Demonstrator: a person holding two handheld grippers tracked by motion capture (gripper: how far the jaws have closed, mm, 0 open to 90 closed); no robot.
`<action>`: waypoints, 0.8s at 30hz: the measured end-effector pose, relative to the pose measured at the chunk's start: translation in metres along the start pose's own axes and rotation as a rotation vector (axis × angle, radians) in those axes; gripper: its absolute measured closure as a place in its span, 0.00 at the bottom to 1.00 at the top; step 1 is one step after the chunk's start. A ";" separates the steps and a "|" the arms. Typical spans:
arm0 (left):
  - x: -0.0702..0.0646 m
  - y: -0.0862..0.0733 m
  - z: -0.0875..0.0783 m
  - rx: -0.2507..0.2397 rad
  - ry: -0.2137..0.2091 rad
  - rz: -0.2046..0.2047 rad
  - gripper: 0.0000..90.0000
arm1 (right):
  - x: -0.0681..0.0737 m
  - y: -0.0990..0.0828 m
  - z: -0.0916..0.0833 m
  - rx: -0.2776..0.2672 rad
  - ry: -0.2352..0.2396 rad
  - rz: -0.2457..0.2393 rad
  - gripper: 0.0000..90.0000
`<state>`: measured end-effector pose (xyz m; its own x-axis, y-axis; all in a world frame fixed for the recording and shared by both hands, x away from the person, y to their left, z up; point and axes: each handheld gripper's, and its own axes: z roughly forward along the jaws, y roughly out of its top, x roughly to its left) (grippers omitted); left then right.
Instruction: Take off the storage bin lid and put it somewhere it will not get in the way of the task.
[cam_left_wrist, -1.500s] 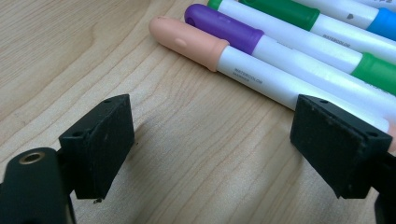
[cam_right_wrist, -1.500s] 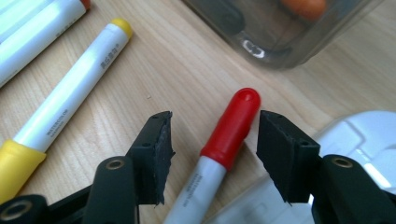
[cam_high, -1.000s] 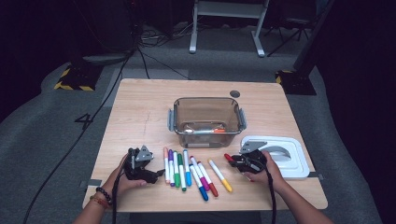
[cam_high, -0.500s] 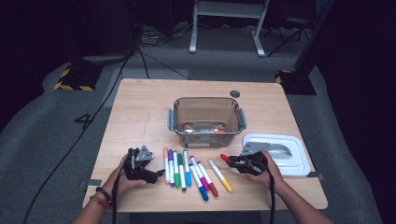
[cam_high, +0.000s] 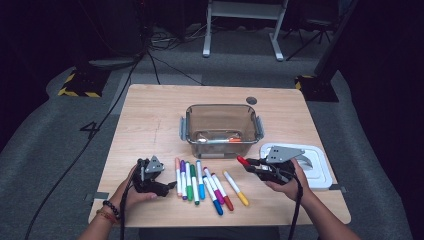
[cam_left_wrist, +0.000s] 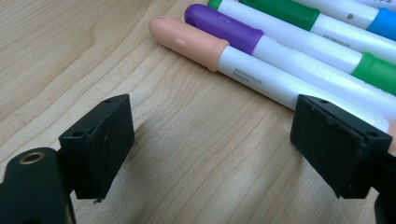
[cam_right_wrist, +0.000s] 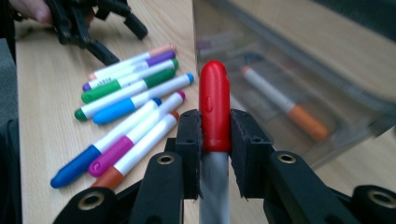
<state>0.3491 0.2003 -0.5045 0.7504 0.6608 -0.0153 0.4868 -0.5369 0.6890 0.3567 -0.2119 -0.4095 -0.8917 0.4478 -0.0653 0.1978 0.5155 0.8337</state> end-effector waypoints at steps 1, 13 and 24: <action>0.000 0.000 0.000 0.000 0.000 0.000 0.16 | 0.000 0.004 -0.003 -0.006 -0.003 -0.008 0.83; 0.000 0.000 0.000 0.000 -0.001 -0.001 0.16 | -0.006 0.050 -0.032 -0.069 -0.011 -0.076 0.83; 0.000 0.000 0.000 0.001 -0.001 0.002 0.16 | -0.032 0.093 -0.045 -0.131 -0.026 -0.114 0.83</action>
<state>0.3494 0.2005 -0.5045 0.7521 0.6589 -0.0147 0.4856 -0.5388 0.6884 0.3852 -0.2107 -0.3057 -0.8942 0.4114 -0.1766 0.0396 0.4656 0.8841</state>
